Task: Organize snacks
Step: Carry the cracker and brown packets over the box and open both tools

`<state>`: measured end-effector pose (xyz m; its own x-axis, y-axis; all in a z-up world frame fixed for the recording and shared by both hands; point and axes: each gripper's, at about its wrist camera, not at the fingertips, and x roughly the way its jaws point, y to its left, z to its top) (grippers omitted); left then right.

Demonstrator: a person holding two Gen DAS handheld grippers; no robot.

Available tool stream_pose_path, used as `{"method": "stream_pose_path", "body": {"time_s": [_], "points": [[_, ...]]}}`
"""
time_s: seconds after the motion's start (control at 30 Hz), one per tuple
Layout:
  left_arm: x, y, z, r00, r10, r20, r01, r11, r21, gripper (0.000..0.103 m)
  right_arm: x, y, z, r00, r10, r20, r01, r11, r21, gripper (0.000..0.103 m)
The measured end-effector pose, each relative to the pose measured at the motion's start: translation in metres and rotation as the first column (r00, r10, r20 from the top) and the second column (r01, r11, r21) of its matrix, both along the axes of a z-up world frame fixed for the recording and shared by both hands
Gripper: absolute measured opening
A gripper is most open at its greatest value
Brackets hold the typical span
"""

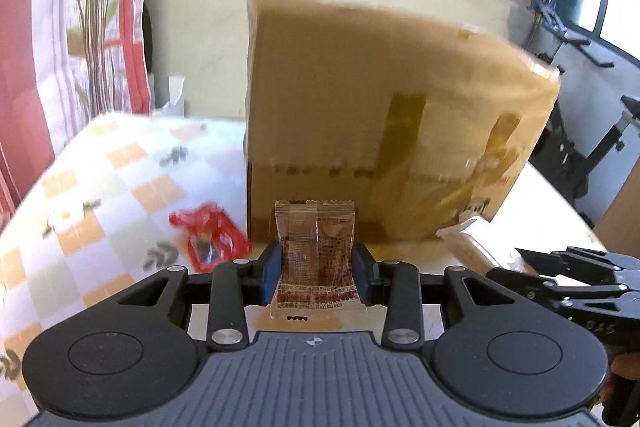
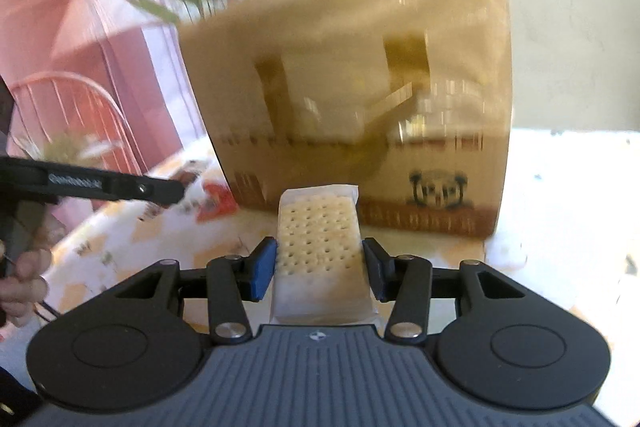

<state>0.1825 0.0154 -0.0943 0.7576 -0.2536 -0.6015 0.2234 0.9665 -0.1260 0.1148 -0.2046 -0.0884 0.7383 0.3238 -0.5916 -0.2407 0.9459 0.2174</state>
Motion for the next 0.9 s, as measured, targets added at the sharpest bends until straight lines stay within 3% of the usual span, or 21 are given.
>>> {"method": "stream_pose_path", "body": {"time_s": [0.27, 0.37, 0.5, 0.77, 0.9], "points": [[0.015, -0.005, 0.064, 0.985, -0.045, 0.166, 0.049, 0.999, -0.021, 0.040, 0.015, -0.004, 0.072, 0.979, 0.035, 0.202, -0.044, 0.998, 0.042, 0.049], [0.031, -0.014, 0.084, 0.973, -0.069, 0.219, 0.069, 0.998, 0.007, 0.040, 0.038, -0.002, 0.095, 0.968, 0.045, 0.247, -0.052, 0.998, 0.022, 0.049], [0.066, -0.020, 0.105, 0.967, -0.082, 0.242, 0.088, 0.996, -0.017, 0.040, 0.079, 0.003, 0.120, 0.958, 0.037, 0.284, -0.036, 0.999, -0.009, 0.049], [0.156, -0.042, 0.100, 0.989, -0.062, 0.130, 0.069, 0.996, -0.049, 0.041, 0.185, 0.022, 0.107, 0.987, -0.047, 0.154, 0.059, 0.995, -0.078, 0.049], [0.180, -0.044, 0.086, 0.996, -0.065, 0.066, 0.070, 0.995, -0.070, 0.053, 0.203, 0.026, 0.093, 0.992, -0.089, 0.092, 0.098, 0.990, -0.100, 0.051]]}}
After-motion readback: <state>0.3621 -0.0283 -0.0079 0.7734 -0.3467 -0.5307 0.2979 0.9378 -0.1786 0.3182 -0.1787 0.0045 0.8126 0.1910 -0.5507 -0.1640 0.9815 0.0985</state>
